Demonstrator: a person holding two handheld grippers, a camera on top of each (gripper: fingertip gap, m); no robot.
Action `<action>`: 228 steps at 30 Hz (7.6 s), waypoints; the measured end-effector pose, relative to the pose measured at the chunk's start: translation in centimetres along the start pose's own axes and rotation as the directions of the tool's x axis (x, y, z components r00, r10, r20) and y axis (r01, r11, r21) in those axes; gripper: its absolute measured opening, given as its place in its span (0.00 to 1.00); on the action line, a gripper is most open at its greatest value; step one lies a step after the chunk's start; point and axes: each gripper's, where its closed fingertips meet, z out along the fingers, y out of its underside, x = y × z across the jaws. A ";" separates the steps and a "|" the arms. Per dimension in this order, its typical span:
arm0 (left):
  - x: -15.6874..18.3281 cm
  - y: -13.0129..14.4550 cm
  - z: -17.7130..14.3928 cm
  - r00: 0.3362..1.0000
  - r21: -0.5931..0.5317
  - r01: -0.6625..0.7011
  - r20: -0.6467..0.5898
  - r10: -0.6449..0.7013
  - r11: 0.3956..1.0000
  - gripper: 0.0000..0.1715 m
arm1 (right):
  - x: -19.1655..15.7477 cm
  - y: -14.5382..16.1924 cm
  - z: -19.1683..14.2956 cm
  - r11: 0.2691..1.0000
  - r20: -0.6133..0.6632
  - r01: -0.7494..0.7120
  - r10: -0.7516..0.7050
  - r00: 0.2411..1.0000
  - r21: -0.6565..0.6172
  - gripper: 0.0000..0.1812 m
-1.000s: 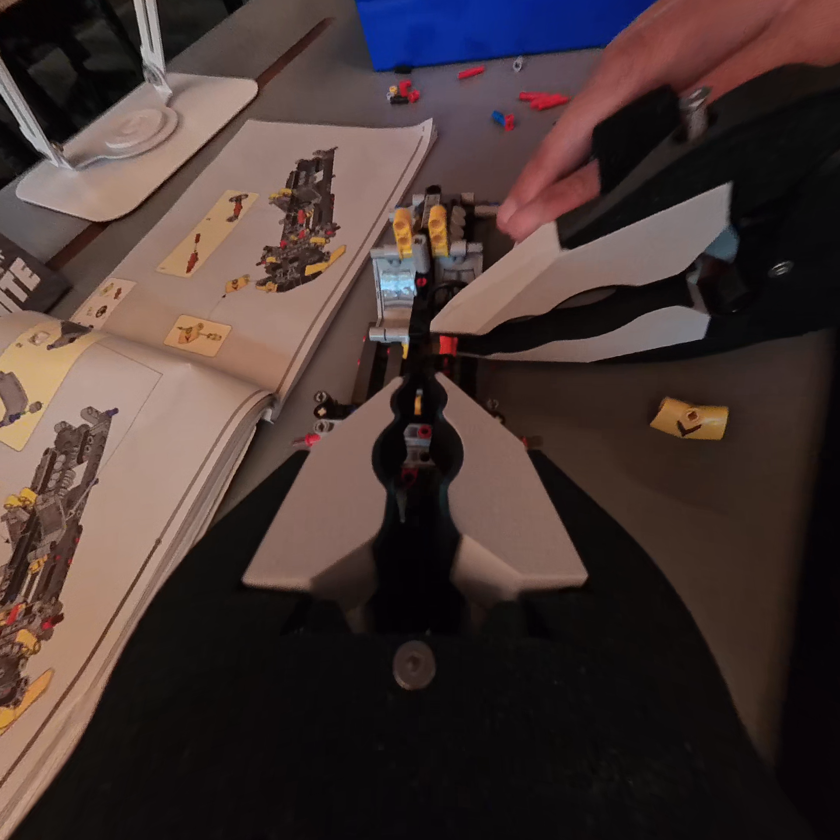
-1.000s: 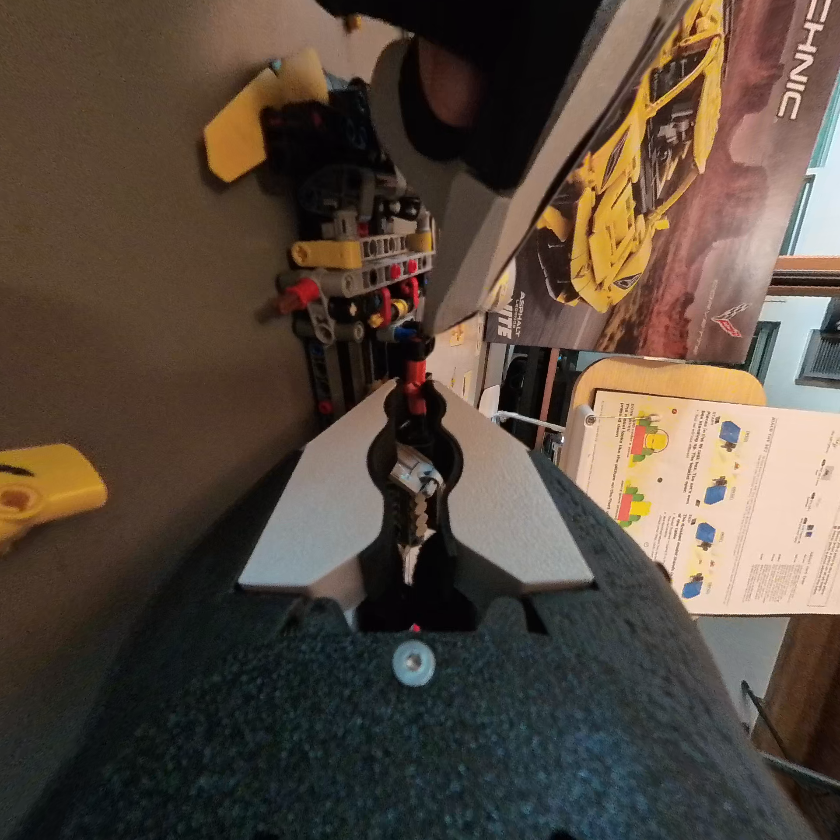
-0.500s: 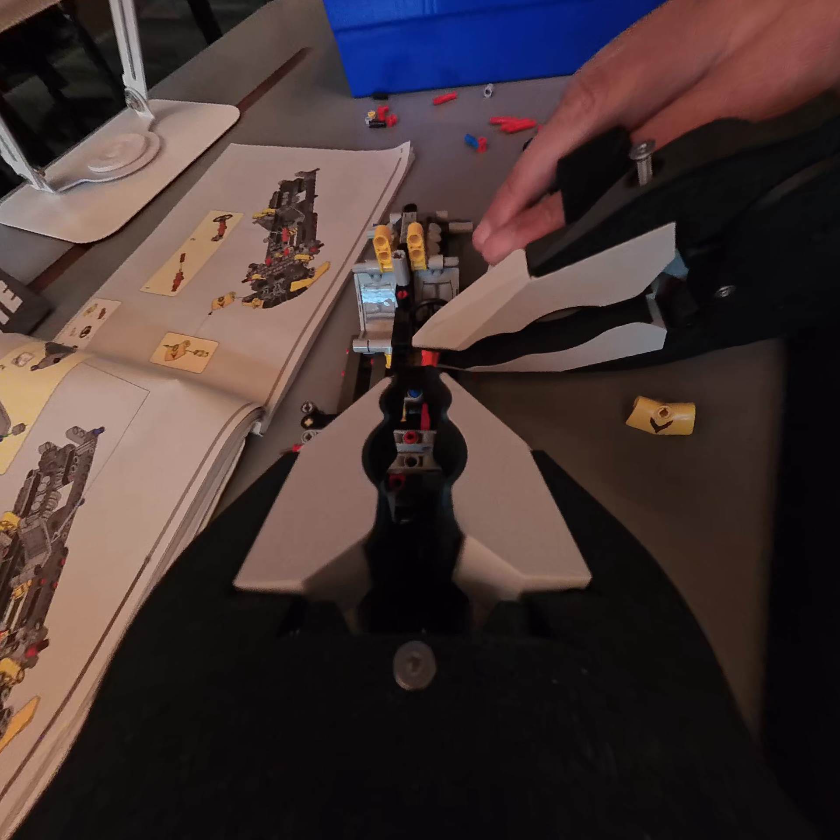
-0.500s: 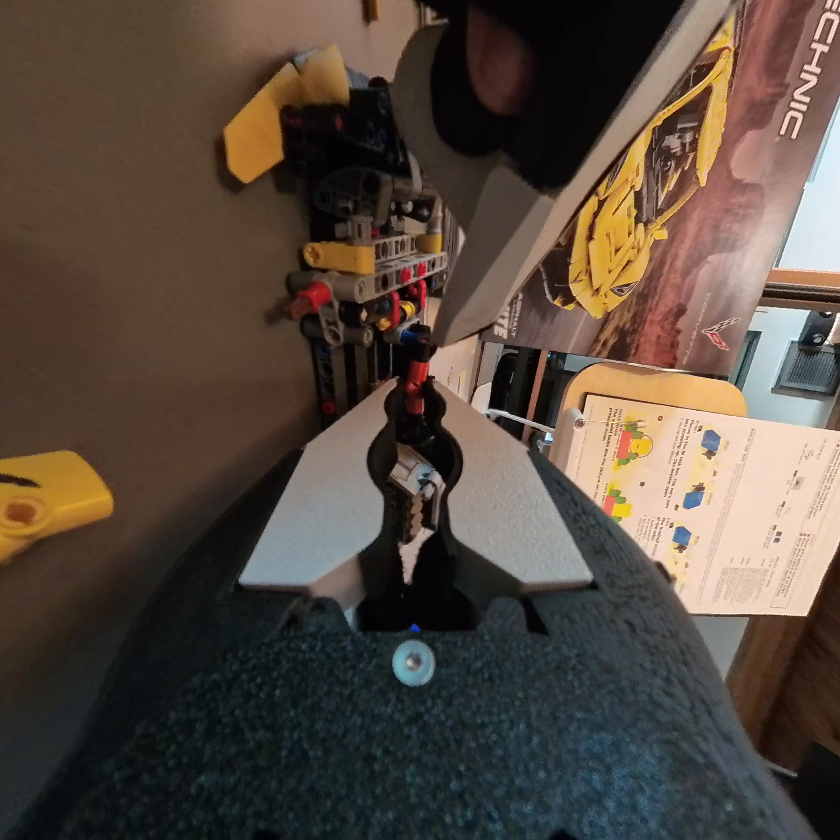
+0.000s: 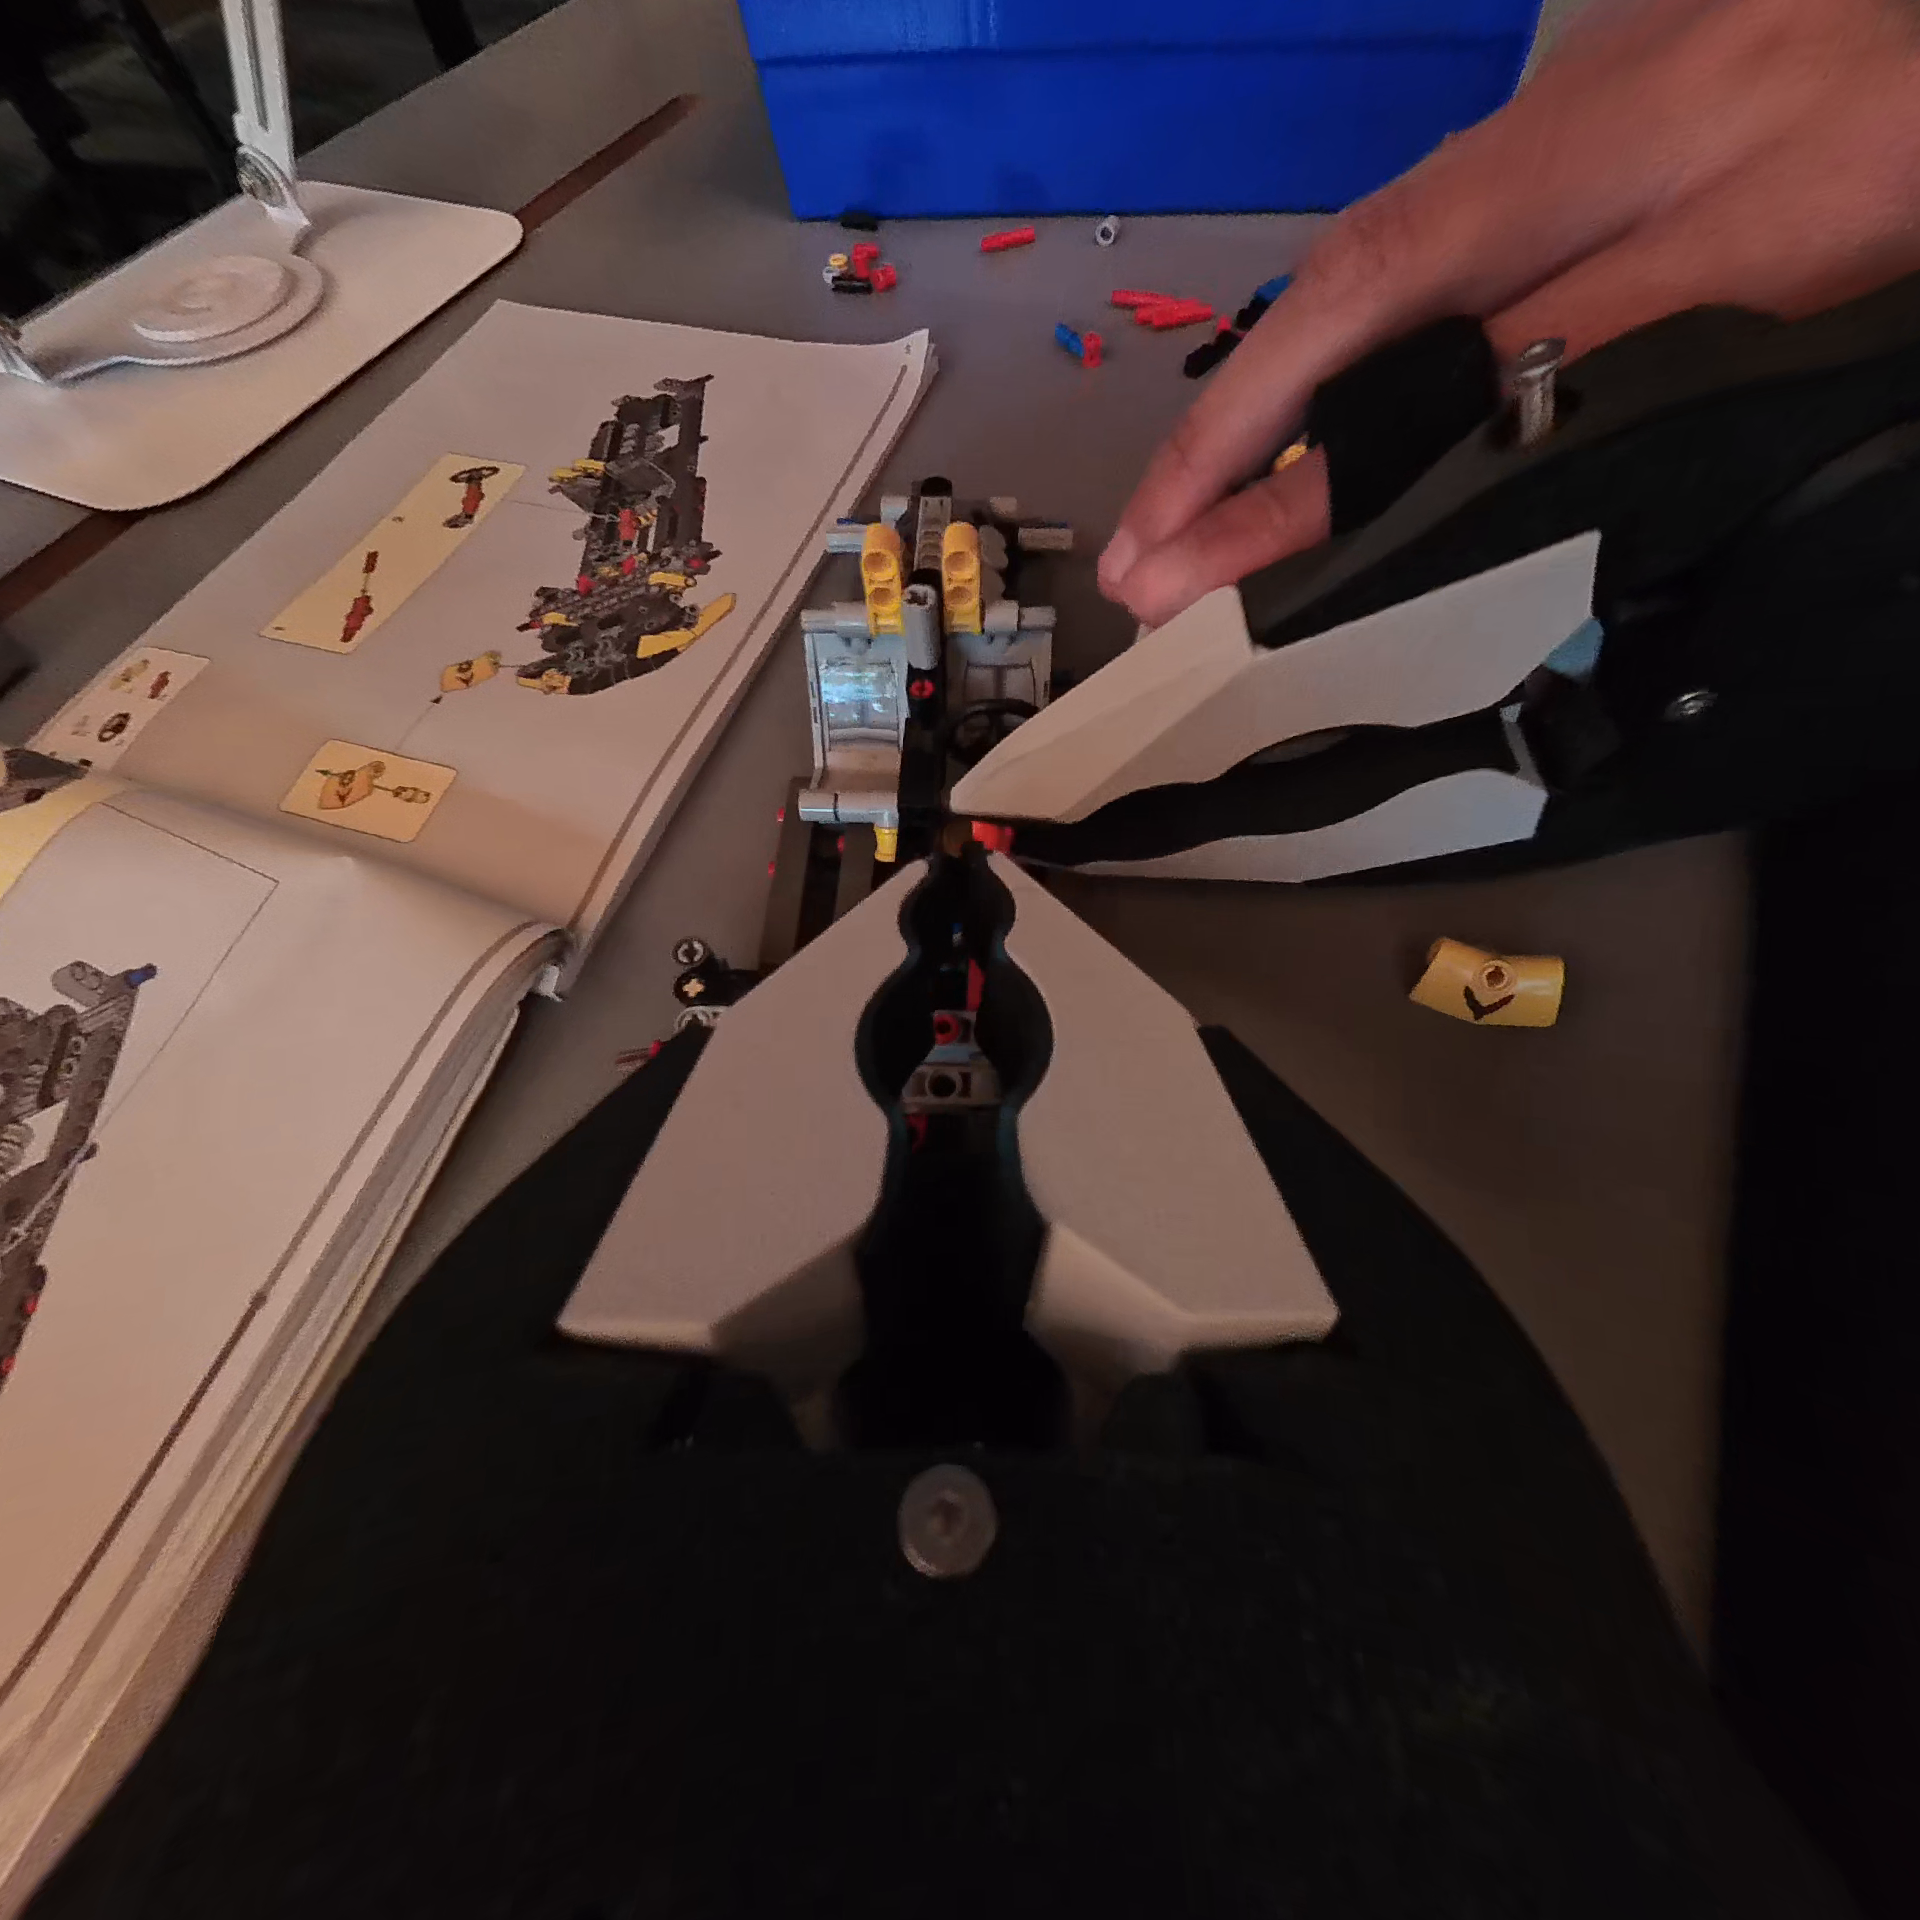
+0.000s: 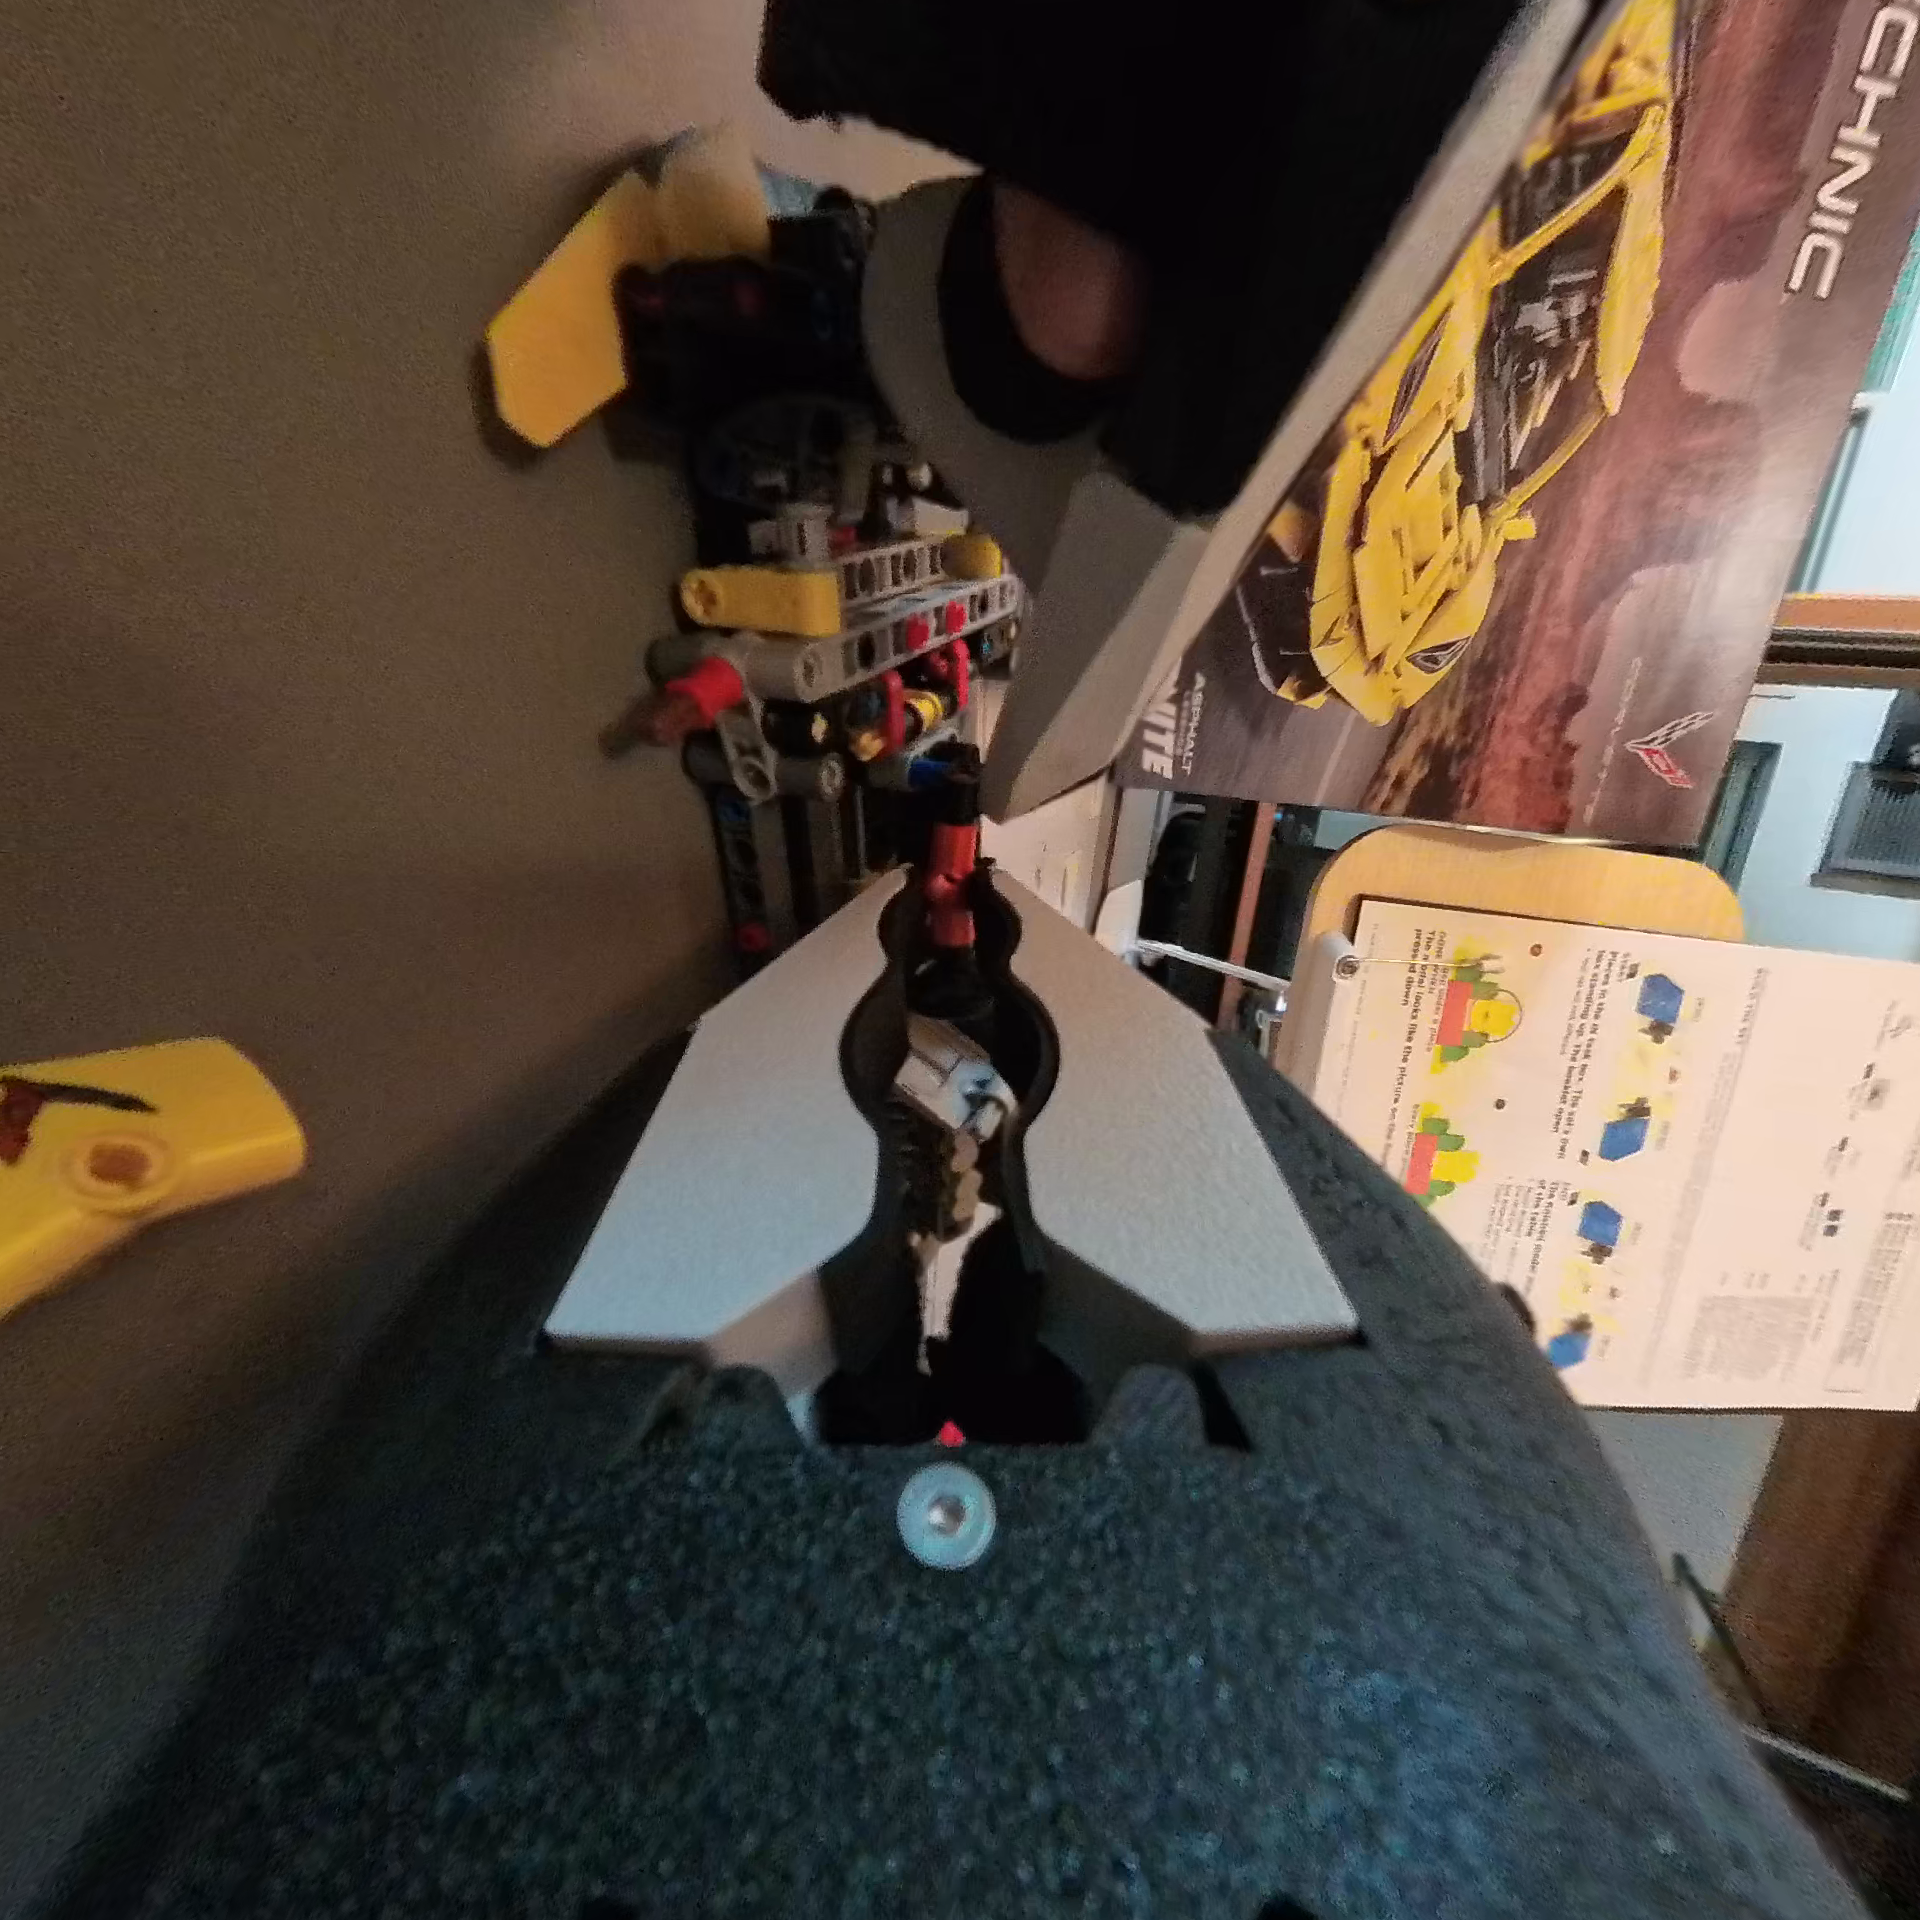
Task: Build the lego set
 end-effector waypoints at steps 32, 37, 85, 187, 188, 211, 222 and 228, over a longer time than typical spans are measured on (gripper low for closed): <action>0.0 0.3 -0.2 0.997 0.007 0.053 -0.060 -0.052 0.999 0.00 | 0.1 -2.0 0.1 0.881 0.246 -0.456 0.417 0.875 0.129 0.08; -0.1 0.2 -0.1 0.999 0.006 0.022 -0.041 -0.022 1.000 0.00 | 0.0 -1.8 0.3 0.843 0.265 -0.527 0.488 0.832 0.103 0.08; -1.9 0.1 -1.1 0.992 0.014 0.127 -0.002 -0.127 0.992 0.00 | 0.3 -2.1 -0.8 0.670 0.418 -0.742 0.665 0.619 0.033 0.14; -4.5 -5.3 -4.9 0.743 0.300 0.664 -0.370 -0.558 0.685 0.55 | 9.7 0.0 -3.1 0.428 0.680 -0.904 0.669 0.300 -0.022 0.38; -4.6 -5.3 -5.0 0.744 0.310 0.664 -0.361 -0.562 0.680 0.55 | 8.7 -0.8 -3.5 0.471 0.594 -0.882 0.709 0.381 0.004 0.37; -1.7 -5.8 -5.4 0.852 0.338 0.523 -0.238 -0.467 0.782 0.55 | 7.8 -3.1 -1.7 0.749 0.231 -0.660 0.633 0.739 0.058 0.27; -1.6 -5.7 -5.2 0.862 0.338 0.506 -0.222 -0.455 0.794 0.55 | 7.7 -3.1 -1.7 0.757 0.231 -0.648 0.619 0.751 0.078 0.21; -1.6 -5.2 -4.9 0.862 0.312 0.506 -0.209 -0.461 0.804 0.55 | 7.4 -3.0 -1.4 0.780 0.204 -0.620 0.595 0.778 0.089 0.20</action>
